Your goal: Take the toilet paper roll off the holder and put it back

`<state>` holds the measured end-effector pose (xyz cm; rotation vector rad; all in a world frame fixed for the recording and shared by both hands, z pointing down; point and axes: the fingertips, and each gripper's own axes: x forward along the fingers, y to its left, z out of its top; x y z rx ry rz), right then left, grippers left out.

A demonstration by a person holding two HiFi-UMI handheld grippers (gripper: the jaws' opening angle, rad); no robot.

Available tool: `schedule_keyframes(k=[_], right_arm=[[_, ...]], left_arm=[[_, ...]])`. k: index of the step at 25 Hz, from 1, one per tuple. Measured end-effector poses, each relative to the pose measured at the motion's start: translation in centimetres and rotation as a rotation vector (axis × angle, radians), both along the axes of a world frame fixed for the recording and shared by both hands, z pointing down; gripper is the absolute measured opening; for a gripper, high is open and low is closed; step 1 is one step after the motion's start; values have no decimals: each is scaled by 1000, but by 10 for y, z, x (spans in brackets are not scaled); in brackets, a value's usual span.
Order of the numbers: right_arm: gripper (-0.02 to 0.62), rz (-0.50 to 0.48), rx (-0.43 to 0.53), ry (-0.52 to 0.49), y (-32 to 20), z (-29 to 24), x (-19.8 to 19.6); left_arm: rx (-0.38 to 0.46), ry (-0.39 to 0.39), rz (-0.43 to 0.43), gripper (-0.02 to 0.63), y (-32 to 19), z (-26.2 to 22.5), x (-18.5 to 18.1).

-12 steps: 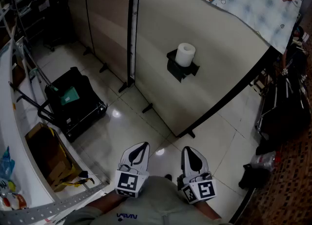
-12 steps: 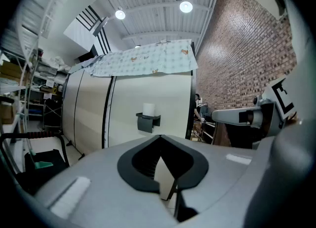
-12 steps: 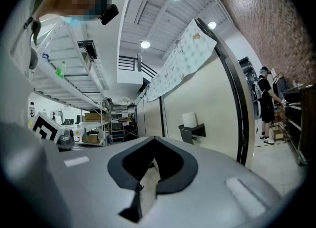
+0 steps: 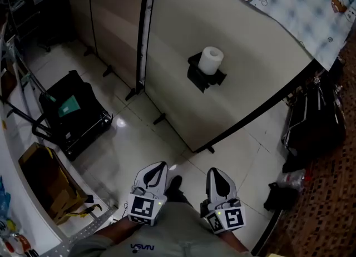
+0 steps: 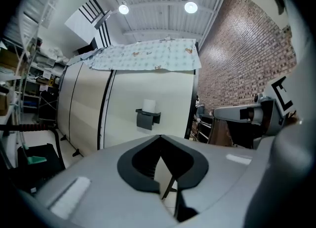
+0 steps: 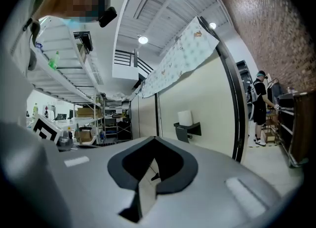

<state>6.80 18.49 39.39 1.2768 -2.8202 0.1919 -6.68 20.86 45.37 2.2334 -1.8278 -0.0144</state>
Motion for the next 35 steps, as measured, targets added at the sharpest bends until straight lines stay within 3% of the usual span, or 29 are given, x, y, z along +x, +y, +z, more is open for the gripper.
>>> schedule_keyframes(k=[9,18,27,31,35], right_arm=[[0,-76,6,-61,-93,1,-5],[0,-154,-25,-96,-180,11,15],[0,-221,-39,-66,-226,19,14],[0,-223,-31,-43,-241,17,4],[0,-193,-31,43,-265,18,-7]], left_arm=[[-33,-80,-69,5,-77,-8,-7],[-36,-152,-59,5,-175,-22,30],[-62,-170,-76,5,-229,-17,33],[-65,-159,-47,5,-253,-13,26],[-42,-155,6,5,-291,-15,11]])
